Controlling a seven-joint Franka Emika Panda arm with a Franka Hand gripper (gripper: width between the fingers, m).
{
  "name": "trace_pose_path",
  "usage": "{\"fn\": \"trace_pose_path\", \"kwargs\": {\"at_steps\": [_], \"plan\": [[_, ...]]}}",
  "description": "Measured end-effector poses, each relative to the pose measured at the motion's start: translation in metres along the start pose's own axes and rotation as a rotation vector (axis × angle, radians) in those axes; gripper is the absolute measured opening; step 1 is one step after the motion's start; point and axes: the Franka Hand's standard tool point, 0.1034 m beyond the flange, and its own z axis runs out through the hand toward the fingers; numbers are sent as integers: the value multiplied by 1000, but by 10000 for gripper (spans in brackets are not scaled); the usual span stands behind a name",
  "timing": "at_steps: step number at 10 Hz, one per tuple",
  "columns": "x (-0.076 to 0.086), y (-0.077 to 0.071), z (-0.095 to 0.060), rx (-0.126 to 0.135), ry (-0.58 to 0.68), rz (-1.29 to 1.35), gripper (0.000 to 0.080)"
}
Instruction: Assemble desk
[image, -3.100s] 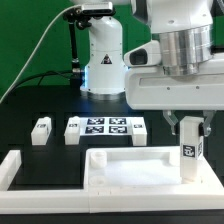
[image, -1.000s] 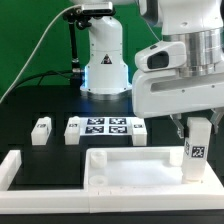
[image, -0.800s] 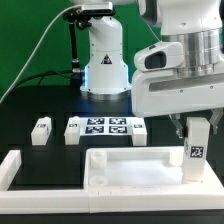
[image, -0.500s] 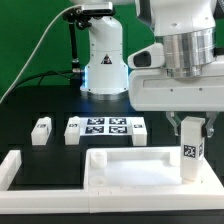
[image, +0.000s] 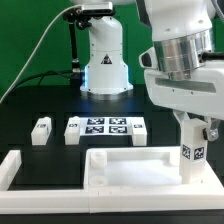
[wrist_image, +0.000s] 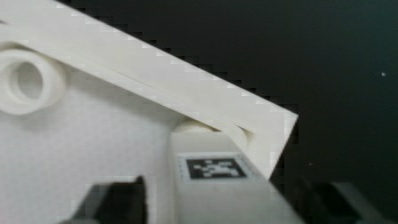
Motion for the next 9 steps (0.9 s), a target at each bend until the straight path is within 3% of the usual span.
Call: {"fn": "trace_pose_path", "kwargs": {"at_steps": [1,2,3,4,5,7,9], "plan": [[0,0,0,0,0,-2,562],[4,0,-1,1,2,-174,562],[7,1,-4,-14,-2,-414,634],[3,1,-4,-30,-6,-585,645],[3,1,-3,-17,8,-628,645],[4,2,-3,-21,6,-773,649],[16,-5,-7,-61,15,-1169,649]]}}
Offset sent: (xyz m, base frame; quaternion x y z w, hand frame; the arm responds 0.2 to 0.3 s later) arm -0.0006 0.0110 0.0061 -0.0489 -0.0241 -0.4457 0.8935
